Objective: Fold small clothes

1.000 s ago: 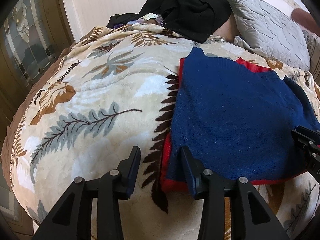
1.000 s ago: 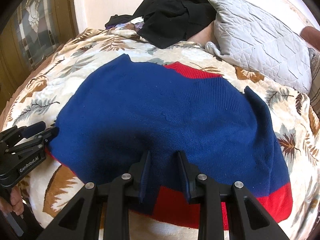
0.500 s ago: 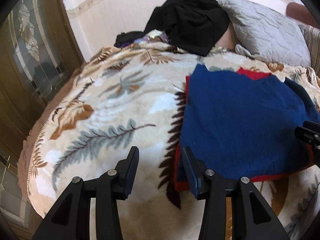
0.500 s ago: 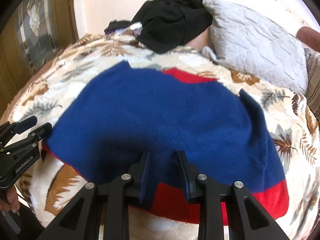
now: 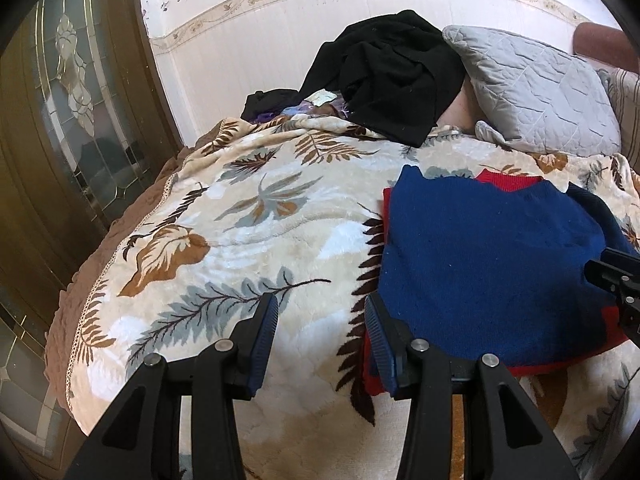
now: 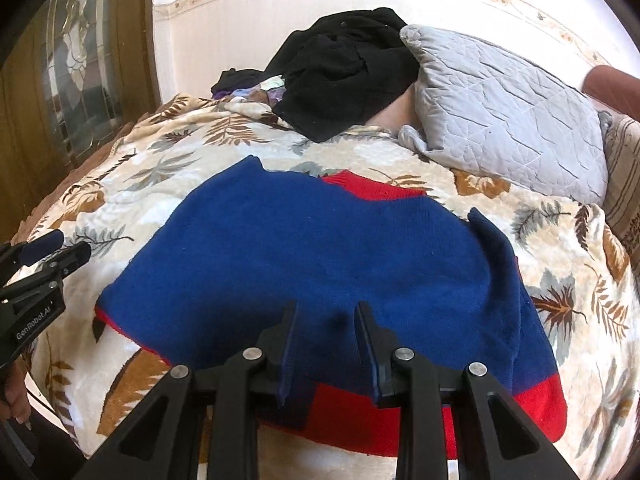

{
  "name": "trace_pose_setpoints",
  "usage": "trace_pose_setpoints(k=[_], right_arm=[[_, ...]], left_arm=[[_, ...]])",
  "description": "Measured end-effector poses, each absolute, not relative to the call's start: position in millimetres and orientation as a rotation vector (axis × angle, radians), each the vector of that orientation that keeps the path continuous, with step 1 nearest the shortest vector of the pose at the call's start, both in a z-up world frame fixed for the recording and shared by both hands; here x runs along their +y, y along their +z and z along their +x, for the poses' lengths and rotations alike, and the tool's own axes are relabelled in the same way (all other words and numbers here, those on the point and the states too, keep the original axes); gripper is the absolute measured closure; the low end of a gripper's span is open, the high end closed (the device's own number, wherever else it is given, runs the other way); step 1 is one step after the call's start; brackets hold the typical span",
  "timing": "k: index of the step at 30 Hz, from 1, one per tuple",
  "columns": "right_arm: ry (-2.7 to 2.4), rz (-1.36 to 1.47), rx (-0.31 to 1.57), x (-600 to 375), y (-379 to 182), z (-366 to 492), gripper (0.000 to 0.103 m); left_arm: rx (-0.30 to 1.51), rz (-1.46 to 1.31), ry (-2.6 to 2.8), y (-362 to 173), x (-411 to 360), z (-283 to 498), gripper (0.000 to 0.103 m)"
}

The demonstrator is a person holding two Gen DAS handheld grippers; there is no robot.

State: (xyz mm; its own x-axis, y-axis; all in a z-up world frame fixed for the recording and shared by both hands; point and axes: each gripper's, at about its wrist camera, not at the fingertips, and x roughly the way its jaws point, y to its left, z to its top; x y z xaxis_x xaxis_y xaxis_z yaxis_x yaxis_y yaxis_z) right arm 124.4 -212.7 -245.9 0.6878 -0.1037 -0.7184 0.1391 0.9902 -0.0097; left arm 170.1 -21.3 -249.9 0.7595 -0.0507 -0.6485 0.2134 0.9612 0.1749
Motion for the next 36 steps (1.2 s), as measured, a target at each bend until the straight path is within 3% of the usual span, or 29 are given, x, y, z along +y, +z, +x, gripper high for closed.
trace_pose_setpoints(k=[36], right_arm=[[-0.126, 0.1, 0.791, -216, -243, 124, 0.071]], left_arm=[[0.66, 0.151, -0.038, -235, 12, 176, 0.057]])
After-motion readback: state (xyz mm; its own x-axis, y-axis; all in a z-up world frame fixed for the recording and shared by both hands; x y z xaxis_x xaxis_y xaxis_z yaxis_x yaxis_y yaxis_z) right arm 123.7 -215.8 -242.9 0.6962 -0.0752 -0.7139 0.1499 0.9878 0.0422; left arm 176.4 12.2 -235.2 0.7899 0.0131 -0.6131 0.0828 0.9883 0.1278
